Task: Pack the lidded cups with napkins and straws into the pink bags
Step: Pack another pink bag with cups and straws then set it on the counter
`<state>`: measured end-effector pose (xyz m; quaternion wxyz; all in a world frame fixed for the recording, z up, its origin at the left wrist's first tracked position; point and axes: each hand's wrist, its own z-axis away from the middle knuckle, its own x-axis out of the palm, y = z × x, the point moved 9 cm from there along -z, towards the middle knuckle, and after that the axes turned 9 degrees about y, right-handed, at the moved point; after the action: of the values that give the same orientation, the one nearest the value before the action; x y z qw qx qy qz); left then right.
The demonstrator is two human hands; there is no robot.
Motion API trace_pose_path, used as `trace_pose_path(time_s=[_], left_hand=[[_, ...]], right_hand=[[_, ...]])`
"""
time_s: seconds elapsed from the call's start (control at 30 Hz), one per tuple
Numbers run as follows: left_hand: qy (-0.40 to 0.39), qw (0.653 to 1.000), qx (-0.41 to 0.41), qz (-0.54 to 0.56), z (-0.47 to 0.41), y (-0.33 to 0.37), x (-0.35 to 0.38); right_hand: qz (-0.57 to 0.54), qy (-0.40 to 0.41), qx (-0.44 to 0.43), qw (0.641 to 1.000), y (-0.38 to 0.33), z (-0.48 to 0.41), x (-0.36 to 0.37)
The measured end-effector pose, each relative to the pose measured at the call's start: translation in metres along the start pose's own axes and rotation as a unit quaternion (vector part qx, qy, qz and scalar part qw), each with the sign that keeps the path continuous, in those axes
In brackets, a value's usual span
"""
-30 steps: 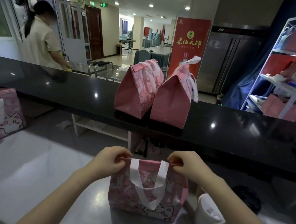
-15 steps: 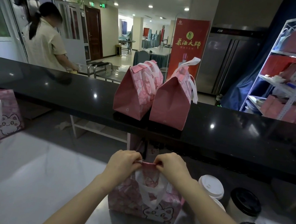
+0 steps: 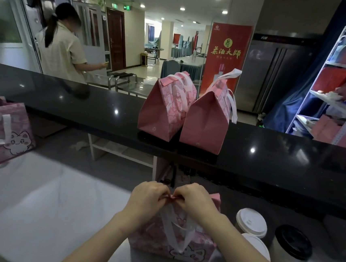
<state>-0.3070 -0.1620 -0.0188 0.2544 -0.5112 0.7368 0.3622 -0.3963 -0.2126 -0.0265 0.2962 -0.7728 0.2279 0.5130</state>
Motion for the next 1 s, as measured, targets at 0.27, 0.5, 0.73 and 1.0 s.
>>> trace_pose_path(time_s=[0.27, 0.5, 0.73, 1.0], left_hand=[[-0.036, 0.997, -0.057, 0.035, 0.003, -0.035, -0.007], [-0.063, 0.99, -0.117, 0.038, 0.019, -0.078, -0.017], [0.028, 0.989, -0.128, -0.064, 0.038, -0.079, -0.053], [0.158, 0.958, -0.176, -0.163, 0.106, -0.079, -0.111]], right_hand=[[-0.095, -0.033, 0.083, 0.991, 0.051, 0.013, -0.022], [-0.031, -0.087, 0.107, 0.99, 0.097, 0.034, -0.035], [0.002, 0.011, 0.08, 0.997, 0.067, 0.008, -0.028], [-0.112, 0.072, 0.044, 0.99, 0.003, -0.014, 0.001]])
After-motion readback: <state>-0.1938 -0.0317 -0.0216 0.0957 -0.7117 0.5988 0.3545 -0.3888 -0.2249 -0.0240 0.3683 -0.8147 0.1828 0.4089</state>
